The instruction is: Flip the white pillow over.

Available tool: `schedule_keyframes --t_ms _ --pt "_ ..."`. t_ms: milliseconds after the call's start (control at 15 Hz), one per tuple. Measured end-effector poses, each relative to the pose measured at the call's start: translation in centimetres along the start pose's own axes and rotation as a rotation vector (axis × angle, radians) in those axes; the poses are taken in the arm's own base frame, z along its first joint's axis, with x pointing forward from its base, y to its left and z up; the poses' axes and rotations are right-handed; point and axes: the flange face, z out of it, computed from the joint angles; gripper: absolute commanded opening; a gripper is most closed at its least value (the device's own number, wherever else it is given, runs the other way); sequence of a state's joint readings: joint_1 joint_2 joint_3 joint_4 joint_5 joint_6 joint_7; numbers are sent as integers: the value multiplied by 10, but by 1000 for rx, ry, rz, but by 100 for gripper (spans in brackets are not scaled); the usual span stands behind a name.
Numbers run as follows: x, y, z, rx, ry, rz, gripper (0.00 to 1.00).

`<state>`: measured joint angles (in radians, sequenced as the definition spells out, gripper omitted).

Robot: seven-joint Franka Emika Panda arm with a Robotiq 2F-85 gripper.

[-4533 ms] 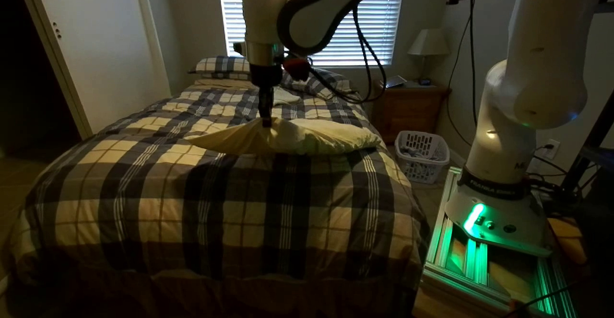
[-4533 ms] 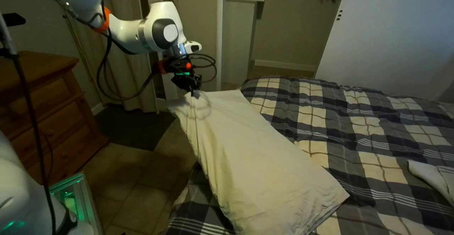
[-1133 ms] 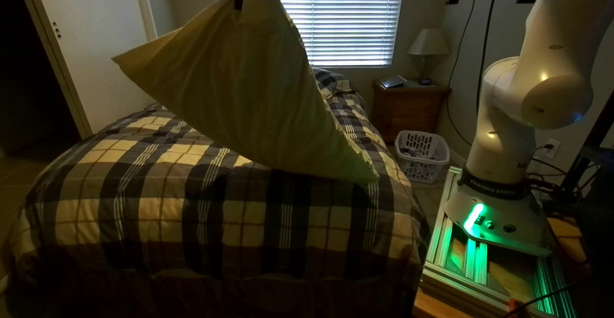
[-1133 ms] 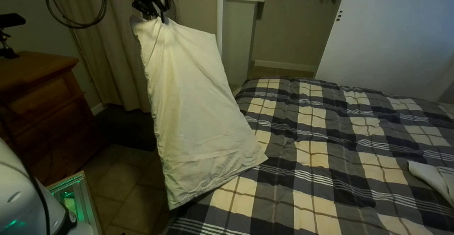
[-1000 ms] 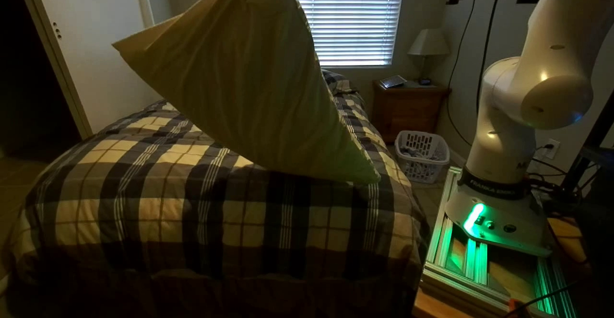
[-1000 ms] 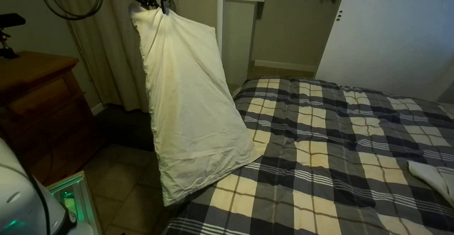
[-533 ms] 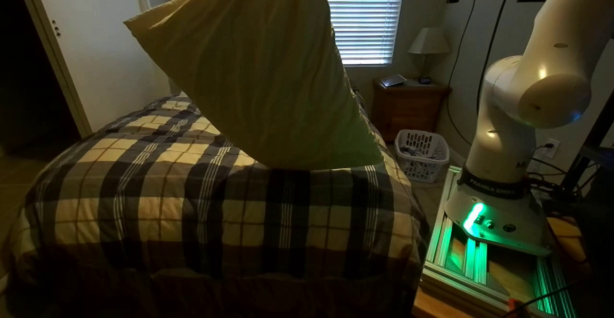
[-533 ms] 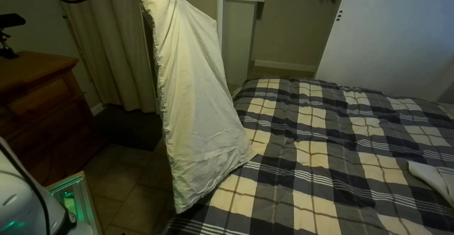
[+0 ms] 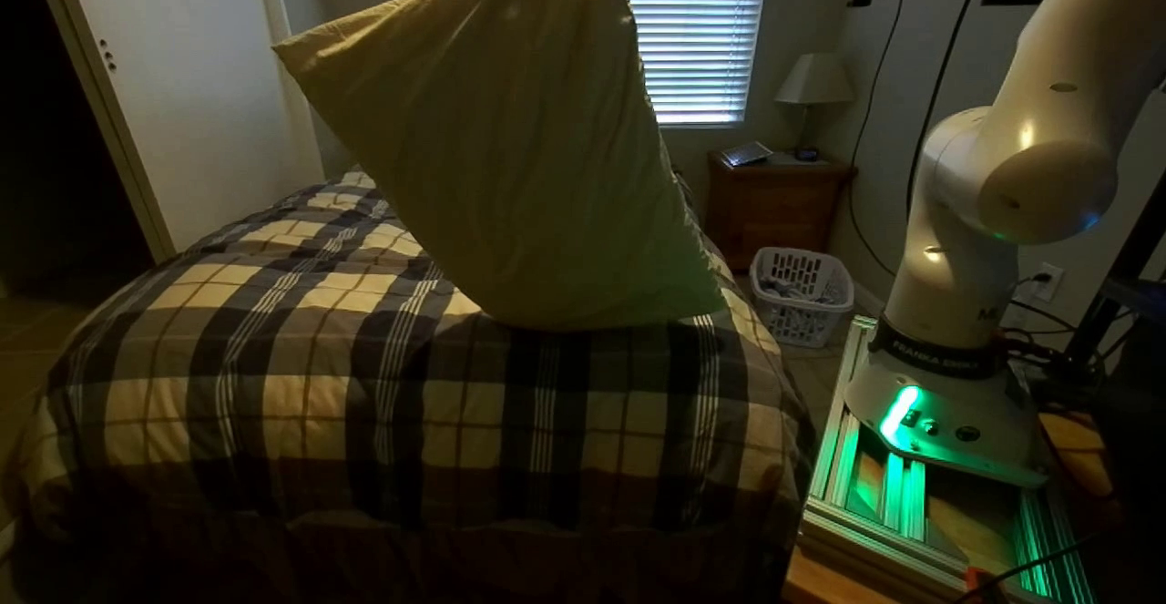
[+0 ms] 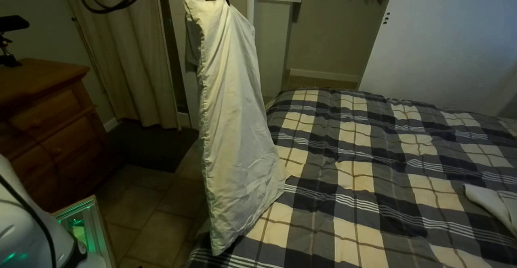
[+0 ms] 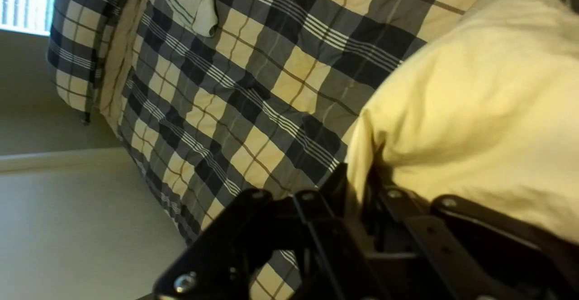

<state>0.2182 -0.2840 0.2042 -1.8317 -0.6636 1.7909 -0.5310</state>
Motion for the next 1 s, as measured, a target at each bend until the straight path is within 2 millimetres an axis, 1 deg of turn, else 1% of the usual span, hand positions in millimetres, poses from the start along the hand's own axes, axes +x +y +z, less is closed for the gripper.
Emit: schedule_keyframes --t_ms 200,267,733,800,1000 --pt "-4 3 10 -61 -34 -2 2" --pt "-5 3 12 -76 -46 -1 8" --pt "-8 1 13 -92 -62 10 8" --pt "-8 1 13 -92 -62 10 2" --pt "-8 0 17 -81 -64 10 2"
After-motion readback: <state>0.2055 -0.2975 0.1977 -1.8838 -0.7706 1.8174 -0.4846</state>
